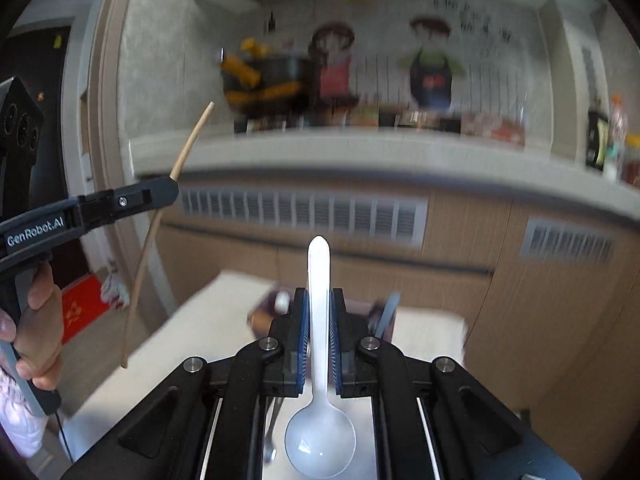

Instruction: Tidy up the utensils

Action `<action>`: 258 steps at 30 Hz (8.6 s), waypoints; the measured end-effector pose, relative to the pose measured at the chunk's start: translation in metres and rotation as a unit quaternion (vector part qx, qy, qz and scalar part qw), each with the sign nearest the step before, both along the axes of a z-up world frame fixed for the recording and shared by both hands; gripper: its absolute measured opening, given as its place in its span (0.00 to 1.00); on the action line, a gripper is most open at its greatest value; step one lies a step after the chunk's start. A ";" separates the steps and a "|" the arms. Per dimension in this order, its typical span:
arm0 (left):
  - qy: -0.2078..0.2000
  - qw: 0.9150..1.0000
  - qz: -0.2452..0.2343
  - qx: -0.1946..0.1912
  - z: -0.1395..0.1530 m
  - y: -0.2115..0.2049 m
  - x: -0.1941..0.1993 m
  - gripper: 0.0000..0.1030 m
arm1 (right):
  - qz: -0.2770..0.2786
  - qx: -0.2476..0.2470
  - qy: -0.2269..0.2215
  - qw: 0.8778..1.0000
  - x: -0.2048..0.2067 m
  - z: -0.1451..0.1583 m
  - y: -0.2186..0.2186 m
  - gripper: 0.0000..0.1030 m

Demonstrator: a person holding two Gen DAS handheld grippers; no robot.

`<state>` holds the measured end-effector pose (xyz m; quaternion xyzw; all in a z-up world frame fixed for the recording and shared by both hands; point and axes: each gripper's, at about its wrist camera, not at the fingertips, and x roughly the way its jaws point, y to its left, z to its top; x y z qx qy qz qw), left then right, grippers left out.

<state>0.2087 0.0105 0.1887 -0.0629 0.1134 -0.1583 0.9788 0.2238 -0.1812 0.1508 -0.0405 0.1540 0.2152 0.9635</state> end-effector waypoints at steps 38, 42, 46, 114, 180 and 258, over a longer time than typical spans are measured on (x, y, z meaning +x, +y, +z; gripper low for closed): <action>0.131 0.991 0.012 -0.014 -0.128 0.003 0.165 0.06 | -0.013 0.009 0.085 0.996 0.152 -0.107 0.021 0.09; 0.160 0.987 0.016 -0.002 -0.155 -0.004 0.172 0.06 | -0.016 0.001 0.110 0.994 0.156 -0.131 0.019 0.09; 0.213 0.977 0.008 -0.001 -0.182 -0.011 0.175 0.08 | 0.005 -0.010 0.160 0.987 0.159 -0.153 0.020 0.14; 0.412 0.899 0.007 0.147 -0.270 -0.044 0.036 0.67 | -0.014 -0.100 0.314 0.944 -0.009 -0.237 -0.024 0.10; 0.335 0.942 -0.012 0.016 -0.207 0.001 -0.008 0.12 | 0.025 -0.031 0.265 0.963 -0.016 -0.180 -0.023 0.08; 0.409 0.901 -0.039 0.141 -0.272 -0.024 0.056 0.33 | 0.213 -0.261 0.256 0.906 -0.005 -0.230 0.008 0.57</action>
